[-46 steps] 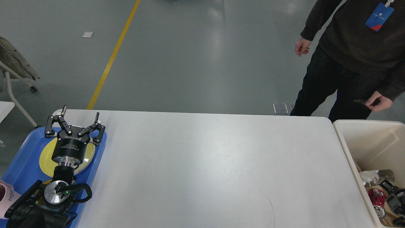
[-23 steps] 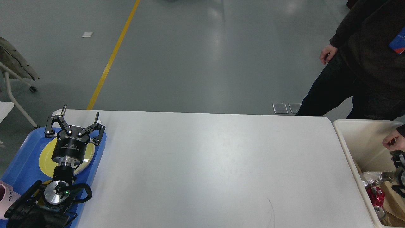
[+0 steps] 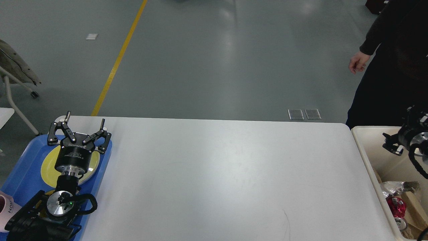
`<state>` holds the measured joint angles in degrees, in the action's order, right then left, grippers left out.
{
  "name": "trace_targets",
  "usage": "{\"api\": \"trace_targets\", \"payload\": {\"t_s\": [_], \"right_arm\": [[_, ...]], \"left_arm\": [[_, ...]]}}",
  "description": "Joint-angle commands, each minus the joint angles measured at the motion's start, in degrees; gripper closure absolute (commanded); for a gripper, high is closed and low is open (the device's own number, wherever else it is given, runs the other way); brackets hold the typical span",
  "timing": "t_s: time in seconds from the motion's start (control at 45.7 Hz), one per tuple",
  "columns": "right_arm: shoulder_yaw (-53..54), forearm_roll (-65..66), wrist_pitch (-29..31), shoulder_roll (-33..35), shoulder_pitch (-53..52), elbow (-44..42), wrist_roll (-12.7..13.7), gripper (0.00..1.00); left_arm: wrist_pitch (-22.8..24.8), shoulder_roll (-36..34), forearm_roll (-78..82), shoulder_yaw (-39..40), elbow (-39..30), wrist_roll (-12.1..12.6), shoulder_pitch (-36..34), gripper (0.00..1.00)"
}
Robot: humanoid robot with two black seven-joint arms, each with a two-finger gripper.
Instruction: Tidy desktop
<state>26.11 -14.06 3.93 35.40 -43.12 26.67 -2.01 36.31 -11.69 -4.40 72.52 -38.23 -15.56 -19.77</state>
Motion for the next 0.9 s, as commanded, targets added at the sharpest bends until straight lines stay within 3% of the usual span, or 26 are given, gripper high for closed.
{"api": "trace_targets", "payload": {"t_s": [0.0, 0.153, 0.306, 0.503, 0.613, 0.788, 0.875], "right_arm": [[6.92, -0.53, 0.73, -1.30, -0.74, 2.68, -7.30, 0.00], [19.67, -0.27, 6.00, -2.08, 4.44, 11.91, -8.63, 0.00], [29.16, 3.32, 6.62, -4.54, 11.64, 18.68, -8.72, 0.00], [49.89, 25.72, 6.62, -15.25, 24.83, 24.66, -10.65, 0.00], [56.15, 34.26, 6.62, -21.15, 28.70, 24.75, -13.98, 0.00], [56.33, 34.80, 6.53, -21.69, 30.11, 25.45, -22.33, 0.00], [56.24, 34.71, 6.88, -21.86, 30.11, 25.54, -23.31, 0.00]], "left_arm": [[0.07, 0.00, 0.00, -0.01, 0.00, 0.00, 0.00, 0.04], [0.07, 0.00, 0.00, -0.01, 0.00, 0.00, 0.00, 0.04], [0.07, 0.09, 0.00, -0.01, 0.00, 0.00, 0.00, 0.04], [0.07, 0.09, 0.00, -0.01, 0.00, 0.09, 0.00, 0.04], [0.07, 0.09, 0.00, -0.01, 0.00, 0.00, 0.00, 0.04], [0.07, 0.09, 0.00, -0.01, 0.00, 0.00, 0.00, 0.04], [0.07, 0.09, 0.00, -0.01, 0.00, 0.00, 0.00, 0.04]]}}
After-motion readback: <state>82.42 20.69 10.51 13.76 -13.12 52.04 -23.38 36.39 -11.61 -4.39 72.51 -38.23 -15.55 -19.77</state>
